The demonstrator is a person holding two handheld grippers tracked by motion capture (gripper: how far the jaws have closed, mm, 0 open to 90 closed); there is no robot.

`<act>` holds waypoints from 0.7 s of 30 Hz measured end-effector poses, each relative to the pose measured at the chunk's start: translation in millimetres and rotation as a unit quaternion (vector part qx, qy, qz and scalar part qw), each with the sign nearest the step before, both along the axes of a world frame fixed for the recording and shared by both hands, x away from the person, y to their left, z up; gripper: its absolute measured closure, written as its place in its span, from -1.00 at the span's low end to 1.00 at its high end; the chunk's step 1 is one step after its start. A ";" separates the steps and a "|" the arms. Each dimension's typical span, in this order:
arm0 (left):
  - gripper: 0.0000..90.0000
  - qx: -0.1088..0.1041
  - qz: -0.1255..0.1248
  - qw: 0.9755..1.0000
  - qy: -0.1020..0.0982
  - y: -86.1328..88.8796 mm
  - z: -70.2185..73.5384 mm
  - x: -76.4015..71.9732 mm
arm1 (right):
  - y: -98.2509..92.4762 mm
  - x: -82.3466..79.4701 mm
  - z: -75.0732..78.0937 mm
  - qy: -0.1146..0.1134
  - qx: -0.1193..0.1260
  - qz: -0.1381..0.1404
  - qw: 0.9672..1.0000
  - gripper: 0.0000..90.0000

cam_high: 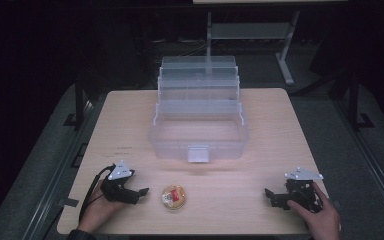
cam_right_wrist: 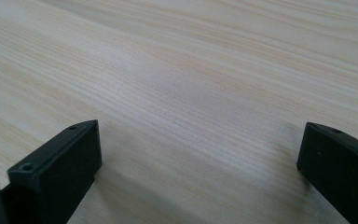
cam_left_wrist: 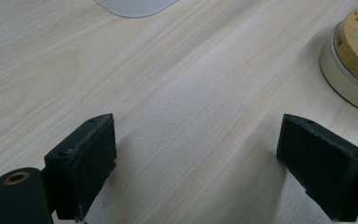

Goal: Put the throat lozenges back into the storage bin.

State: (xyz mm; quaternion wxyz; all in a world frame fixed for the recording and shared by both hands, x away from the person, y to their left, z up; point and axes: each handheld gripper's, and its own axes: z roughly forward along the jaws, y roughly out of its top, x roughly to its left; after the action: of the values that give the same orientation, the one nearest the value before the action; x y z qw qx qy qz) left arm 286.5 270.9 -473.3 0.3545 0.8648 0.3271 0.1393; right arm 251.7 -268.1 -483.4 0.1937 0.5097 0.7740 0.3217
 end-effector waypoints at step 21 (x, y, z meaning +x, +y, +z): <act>-0.71 -0.010 0.008 1.000 0.020 1.8 12.0 0.9 | 0.0 0.0 0.0 0.000 0.000 0.000 1.000 -1.00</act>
State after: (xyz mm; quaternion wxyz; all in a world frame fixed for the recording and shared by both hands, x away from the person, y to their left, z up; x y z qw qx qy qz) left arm 287.5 272.7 -461.4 0.3557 0.8612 0.3422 0.1218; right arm 251.7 -268.1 -483.3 0.1938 0.5097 0.7741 0.3216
